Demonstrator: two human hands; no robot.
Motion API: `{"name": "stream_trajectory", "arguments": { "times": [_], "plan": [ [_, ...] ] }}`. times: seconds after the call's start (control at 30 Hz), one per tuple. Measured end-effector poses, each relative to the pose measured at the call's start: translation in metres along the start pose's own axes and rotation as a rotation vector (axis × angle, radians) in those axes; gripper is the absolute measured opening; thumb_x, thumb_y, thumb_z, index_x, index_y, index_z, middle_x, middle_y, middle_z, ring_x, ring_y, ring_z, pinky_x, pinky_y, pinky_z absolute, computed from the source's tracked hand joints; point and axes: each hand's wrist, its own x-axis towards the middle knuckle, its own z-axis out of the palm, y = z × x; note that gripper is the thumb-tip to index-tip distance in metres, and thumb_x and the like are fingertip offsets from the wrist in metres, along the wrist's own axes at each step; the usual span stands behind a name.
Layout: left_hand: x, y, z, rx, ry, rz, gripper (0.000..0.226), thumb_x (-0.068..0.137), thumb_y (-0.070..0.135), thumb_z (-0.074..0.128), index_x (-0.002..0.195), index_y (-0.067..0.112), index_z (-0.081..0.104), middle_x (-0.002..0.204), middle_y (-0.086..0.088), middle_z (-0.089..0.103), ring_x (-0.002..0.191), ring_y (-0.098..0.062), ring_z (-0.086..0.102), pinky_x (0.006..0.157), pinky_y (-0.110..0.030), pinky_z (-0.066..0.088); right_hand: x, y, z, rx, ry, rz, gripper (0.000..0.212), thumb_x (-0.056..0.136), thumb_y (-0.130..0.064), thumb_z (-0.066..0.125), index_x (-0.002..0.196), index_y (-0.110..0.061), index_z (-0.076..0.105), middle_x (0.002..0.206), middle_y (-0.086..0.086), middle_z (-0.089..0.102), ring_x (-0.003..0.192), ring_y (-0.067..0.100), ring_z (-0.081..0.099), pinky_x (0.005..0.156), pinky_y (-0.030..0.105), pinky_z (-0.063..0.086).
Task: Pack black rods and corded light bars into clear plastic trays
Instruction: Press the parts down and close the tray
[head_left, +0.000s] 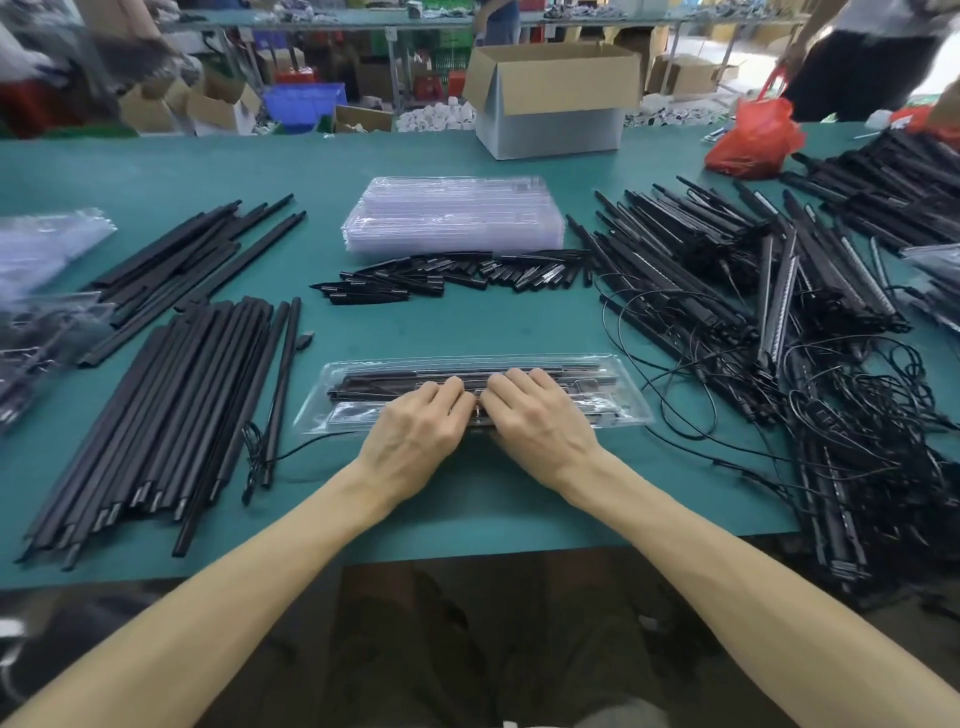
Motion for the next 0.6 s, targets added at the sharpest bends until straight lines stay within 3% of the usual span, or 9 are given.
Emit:
{"name": "stream_trajectory", "arguments": {
  "times": [0.17,0.33,0.6],
  "plan": [
    [0.009,-0.013,-0.01,-0.078,0.003,-0.016,0.005,0.091,0.01,0.068,0.087,0.012,0.068,0.076,-0.002,0.06,0.058,-0.019,0.06,0.049,-0.033,0.049,0.013,0.012,-0.011,0.028,-0.063,-0.031,0.009,0.078,-0.002,0.067,0.075,-0.009,0.062,0.077,0.007,0.06,0.068,0.027,0.057,0.063,0.039,0.049],
    [0.026,-0.023,-0.026,-0.102,0.023,0.004,0.024,0.094,0.015,0.049,0.078,0.011,0.066,0.068,-0.003,0.057,0.049,-0.021,0.059,0.039,-0.035,0.044,0.026,0.024,-0.022,0.01,-0.109,-0.076,0.005,0.08,-0.008,0.068,0.077,-0.009,0.064,0.077,0.007,0.06,0.068,0.028,0.058,0.063,0.039,0.048],
    [0.03,-0.026,-0.03,-0.131,-0.01,0.062,0.029,0.091,0.017,0.044,0.078,0.006,0.067,0.067,-0.005,0.058,0.047,-0.023,0.058,0.036,-0.035,0.046,0.023,0.024,-0.02,-0.026,-0.117,-0.118,0.007,0.086,-0.007,0.06,0.081,-0.01,0.064,0.078,0.005,0.059,0.069,0.026,0.057,0.063,0.037,0.048]
  ]
}}
